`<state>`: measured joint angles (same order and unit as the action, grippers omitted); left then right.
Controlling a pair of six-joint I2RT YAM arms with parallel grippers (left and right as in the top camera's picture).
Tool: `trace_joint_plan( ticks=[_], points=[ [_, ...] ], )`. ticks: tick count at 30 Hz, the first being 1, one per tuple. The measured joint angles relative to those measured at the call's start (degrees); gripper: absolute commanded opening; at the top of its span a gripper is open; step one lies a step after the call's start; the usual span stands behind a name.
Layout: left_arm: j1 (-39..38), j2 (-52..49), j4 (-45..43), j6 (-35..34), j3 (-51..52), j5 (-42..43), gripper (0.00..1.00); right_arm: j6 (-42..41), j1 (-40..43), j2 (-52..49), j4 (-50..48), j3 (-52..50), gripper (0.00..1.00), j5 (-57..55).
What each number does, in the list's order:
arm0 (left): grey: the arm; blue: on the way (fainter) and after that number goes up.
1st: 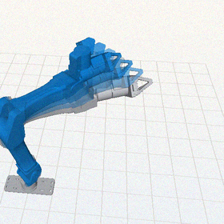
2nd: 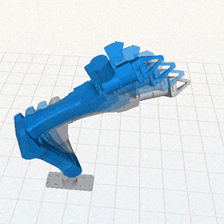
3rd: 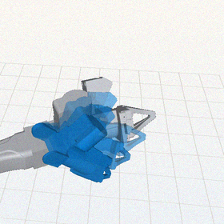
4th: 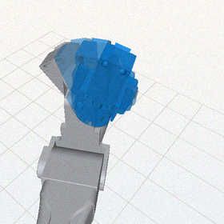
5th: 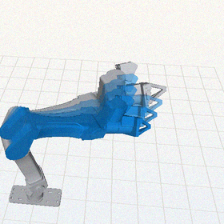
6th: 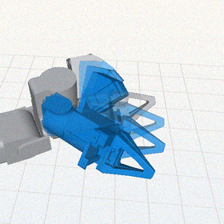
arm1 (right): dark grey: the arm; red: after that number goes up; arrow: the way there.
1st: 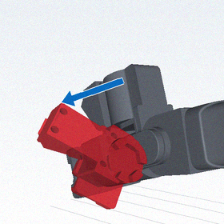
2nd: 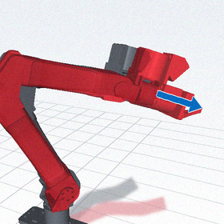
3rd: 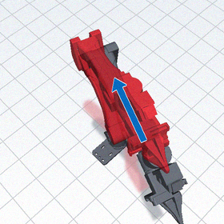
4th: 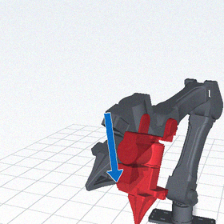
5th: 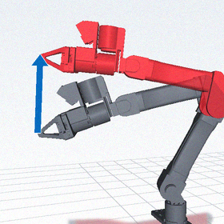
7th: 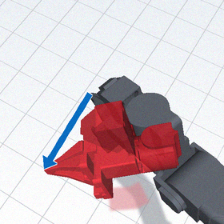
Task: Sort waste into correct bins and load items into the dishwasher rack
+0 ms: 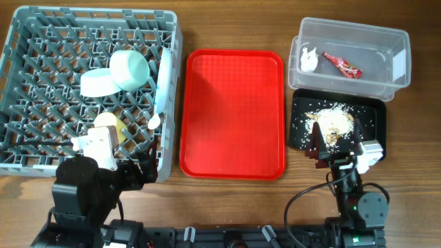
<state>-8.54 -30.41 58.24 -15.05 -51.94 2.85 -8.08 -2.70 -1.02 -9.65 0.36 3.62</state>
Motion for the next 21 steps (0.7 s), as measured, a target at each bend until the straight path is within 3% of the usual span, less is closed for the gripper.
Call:
trace_joint_plan(
  ticks=[7,21],
  points=[
    [0.0,0.0,0.02,0.0,0.0,0.0,1.0,2.08,-0.96,0.17,9.18,0.0,1.0,1.29],
    [0.0,0.0,0.0,-0.02,0.0,0.0,1.0,1.88,-0.98,0.17,9.42,0.0,0.99,2.8]
  ],
)
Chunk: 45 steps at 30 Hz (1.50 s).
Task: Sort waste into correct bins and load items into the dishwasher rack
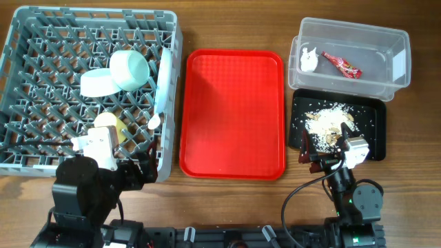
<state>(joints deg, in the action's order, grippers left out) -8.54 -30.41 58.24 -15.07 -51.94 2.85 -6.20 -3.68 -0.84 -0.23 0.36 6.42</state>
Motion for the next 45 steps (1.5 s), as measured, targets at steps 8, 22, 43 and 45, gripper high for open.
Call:
trace_joint_plan(
  ticks=[8,22,43,45],
  points=[
    [0.0,0.0,0.0,0.0,0.0,0.0,1.0,-0.04,0.0,0.0,0.02,0.0,1.0,0.0],
    [0.0,0.0,0.0,0.02,0.0,0.0,1.0,-0.17,0.0,0.0,0.0,0.0,1.0,0.0],
    [7.98,24.85,-30.93,0.33,34.8,-0.04,1.0,-0.17,0.0,0.02,0.02,0.0,1.0,0.02],
    [7.98,28.0,-35.56,0.22,38.99,0.02,1.0,-0.17,0.0,0.02,0.0,0.0,1.0,0.0]
  ],
)
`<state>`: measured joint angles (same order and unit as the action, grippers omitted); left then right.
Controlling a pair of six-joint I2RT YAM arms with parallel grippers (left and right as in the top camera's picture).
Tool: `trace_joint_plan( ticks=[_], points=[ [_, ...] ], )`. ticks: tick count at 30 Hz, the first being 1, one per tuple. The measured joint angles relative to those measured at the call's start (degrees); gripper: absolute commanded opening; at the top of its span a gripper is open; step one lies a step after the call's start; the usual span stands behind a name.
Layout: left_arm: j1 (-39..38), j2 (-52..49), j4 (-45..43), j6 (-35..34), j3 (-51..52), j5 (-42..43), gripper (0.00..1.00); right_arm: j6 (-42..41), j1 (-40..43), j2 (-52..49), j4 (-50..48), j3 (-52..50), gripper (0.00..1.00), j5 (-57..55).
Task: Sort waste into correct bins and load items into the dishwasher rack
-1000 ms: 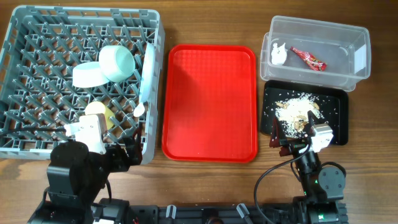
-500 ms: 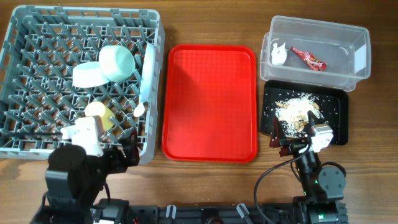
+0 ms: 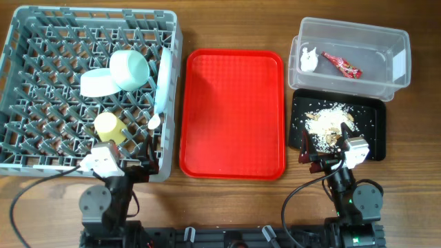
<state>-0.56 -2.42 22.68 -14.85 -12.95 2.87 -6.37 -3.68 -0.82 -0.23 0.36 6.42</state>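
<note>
The grey dishwasher rack (image 3: 41,41) at the left holds a teal cup (image 3: 131,69), a pale blue bowl (image 3: 96,83), a yellow cup (image 3: 107,127) and a white spoon (image 3: 160,89) along its right wall. My left gripper (image 3: 148,164) sits at the rack's front right corner. At the back right, a clear bin (image 3: 396,65) holds a white crumpled tissue (image 3: 308,60) and a red wrapper (image 3: 342,65). A black tray (image 3: 372,117) carries food scraps (image 3: 329,122). My right gripper (image 3: 306,153) sits at that tray's near left corner. Neither gripper's opening shows.
An empty red tray (image 3: 233,114) lies in the middle, between the rack and the black tray. Both arm bases stand at the table's near edge, with cables trailing beside them.
My left arm has drawn back from over the rack's front corner to the table's near edge, uncovering the yellow cup. The right arm and all the items stay as they were.
First my right gripper was over the near part of the black tray, and my left arm hung over the rack's front corner. Then the right gripper stood pulled back at the tray's near left corner. Now the left arm is pulled back too.
</note>
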Motion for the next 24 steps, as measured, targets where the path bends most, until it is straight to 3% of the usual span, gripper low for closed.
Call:
trace_joint_plan(
  ticks=[11,18,24],
  points=[
    [0.0,1.64,-25.53,3.43,10.73,0.26,1.0,0.0,0.0,0.0,0.0,0.0,1.0,0.0],
    [0.0,1.66,-18.75,6.34,12.22,0.94,1.0,0.0,0.0,0.0,0.0,0.0,1.0,0.02],
    [0.0,1.64,-18.82,6.91,12.31,1.49,1.0,0.0,0.0,0.0,0.0,0.0,1.0,0.0]
  ],
)
